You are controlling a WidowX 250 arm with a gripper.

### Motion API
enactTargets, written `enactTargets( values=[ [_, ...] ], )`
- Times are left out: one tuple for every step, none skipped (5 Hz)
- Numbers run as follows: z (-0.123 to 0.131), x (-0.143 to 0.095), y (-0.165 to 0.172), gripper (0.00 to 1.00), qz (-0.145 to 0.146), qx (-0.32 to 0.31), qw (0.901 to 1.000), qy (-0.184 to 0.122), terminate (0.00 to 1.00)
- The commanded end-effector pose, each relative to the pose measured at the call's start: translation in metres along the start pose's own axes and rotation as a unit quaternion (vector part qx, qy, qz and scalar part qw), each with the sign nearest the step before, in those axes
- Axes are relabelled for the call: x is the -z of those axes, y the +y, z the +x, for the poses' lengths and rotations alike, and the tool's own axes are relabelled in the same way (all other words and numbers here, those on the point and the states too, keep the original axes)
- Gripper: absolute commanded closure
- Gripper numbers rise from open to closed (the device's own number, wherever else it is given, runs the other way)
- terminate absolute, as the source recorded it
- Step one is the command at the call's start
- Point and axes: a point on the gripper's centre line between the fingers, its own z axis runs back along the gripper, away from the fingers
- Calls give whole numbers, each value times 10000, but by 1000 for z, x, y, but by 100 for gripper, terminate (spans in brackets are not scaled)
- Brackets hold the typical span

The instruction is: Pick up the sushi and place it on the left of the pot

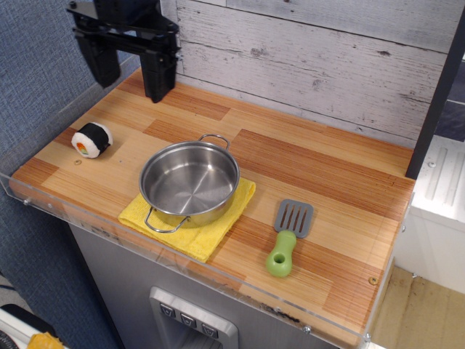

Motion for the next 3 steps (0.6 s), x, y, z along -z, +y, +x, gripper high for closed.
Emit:
enactTargets(
  values=[
    [5,-7,-17,0,228,393,9989,-109,0],
    [5,-7,-17,0,228,393,9989,-109,0],
    [5,-7,-17,0,228,393,9989,-109,100]
  ],
)
